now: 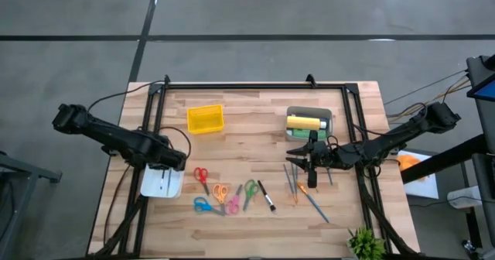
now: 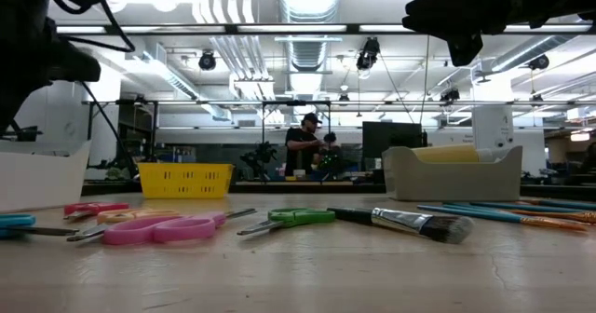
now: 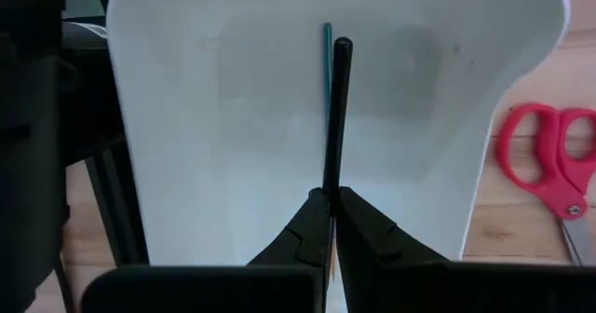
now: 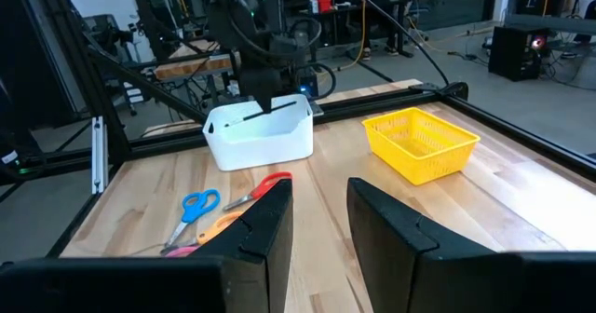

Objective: Pick & Place Paint Supplies
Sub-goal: Put the black eyeshadow brush into the white bin

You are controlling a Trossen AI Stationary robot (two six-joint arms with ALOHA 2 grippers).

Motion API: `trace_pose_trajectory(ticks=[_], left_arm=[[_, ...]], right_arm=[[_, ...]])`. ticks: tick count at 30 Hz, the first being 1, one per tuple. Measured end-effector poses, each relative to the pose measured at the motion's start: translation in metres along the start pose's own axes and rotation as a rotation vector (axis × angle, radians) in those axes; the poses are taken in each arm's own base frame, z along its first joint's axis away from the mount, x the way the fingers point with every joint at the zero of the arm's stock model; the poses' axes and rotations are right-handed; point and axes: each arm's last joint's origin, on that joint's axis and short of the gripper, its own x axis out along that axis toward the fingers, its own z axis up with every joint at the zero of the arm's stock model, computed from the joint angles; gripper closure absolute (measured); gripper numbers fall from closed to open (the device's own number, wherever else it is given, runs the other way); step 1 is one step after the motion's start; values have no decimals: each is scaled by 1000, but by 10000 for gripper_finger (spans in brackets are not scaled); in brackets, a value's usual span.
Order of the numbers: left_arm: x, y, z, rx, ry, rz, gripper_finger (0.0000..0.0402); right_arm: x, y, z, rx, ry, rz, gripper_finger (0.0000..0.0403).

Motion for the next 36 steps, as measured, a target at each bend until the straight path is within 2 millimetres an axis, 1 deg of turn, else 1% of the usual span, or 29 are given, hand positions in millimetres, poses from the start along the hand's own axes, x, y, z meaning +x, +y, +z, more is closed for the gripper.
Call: trace_pose_trajectory(ticks=[11,16,21,24,27,30,32,36], left_arm=[[3,-5,-1,8,-6,25,390],[3,-12,-3,14,14,-44,390],[9,-11,-2,11,10,-45,390],[10,-12,-3,2,3,-42,390],[11,-13,-2,-33,-5,-46,390],[12,-15,-2,-115,-13,-48,390],[12,-15,-3,-172,5,-50,390],[13,-17,-5,-220,33,-63,390]], right_arm=[[0,0,0,0,0,0,301],[0,0,0,0,0,0,301],[0,0,0,0,0,0,301],[0,0,0,0,0,0,301],[0,0,0,0,0,0,301],[0,0,0,0,0,0,301],[0,0,0,0,0,0,301],[0,0,0,0,0,0,301]])
